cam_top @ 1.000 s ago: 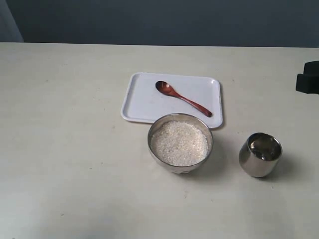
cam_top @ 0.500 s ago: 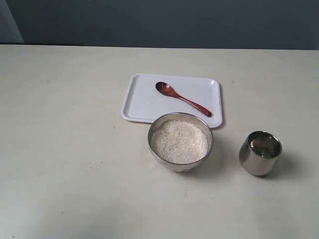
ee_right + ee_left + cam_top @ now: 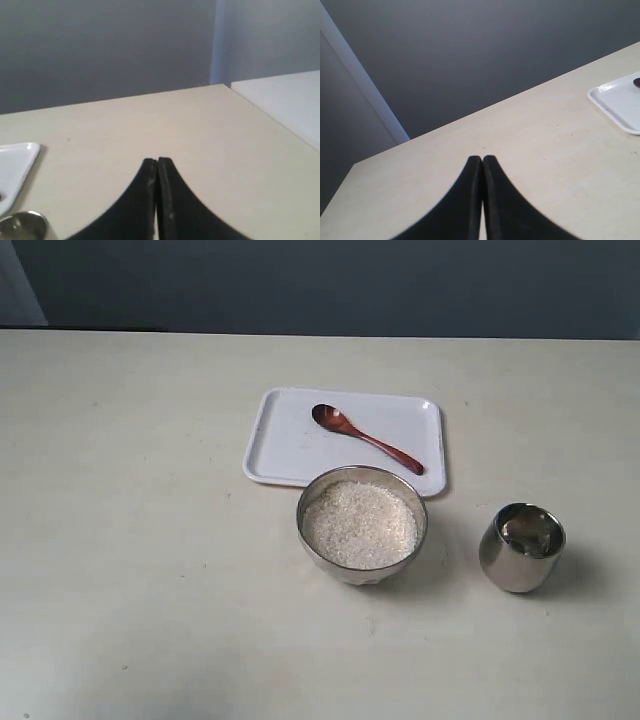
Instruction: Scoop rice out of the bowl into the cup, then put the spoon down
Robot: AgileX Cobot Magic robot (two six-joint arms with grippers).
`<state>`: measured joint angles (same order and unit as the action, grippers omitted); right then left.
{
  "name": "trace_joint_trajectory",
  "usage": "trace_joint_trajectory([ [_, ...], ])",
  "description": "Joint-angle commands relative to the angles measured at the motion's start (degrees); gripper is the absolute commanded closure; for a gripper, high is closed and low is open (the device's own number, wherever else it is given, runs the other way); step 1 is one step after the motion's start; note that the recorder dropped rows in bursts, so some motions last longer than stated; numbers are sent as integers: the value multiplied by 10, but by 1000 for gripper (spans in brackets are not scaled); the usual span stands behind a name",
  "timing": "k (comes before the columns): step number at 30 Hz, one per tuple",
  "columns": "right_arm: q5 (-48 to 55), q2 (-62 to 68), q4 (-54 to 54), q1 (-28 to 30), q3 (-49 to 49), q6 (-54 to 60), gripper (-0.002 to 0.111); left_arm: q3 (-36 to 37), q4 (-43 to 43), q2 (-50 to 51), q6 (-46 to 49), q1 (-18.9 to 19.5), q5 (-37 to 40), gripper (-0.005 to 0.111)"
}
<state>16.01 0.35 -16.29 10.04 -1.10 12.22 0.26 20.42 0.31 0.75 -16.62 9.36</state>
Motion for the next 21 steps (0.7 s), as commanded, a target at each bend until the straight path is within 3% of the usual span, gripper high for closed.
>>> trace_joint_trajectory([
  [1, 38, -4, 87, 13, 11, -65, 108, -3, 0, -3, -3, 0, -4, 106],
  [21, 45, -4, 132, 13, 11, -122, 108, -3, 0, -3, -3, 0, -4, 106],
])
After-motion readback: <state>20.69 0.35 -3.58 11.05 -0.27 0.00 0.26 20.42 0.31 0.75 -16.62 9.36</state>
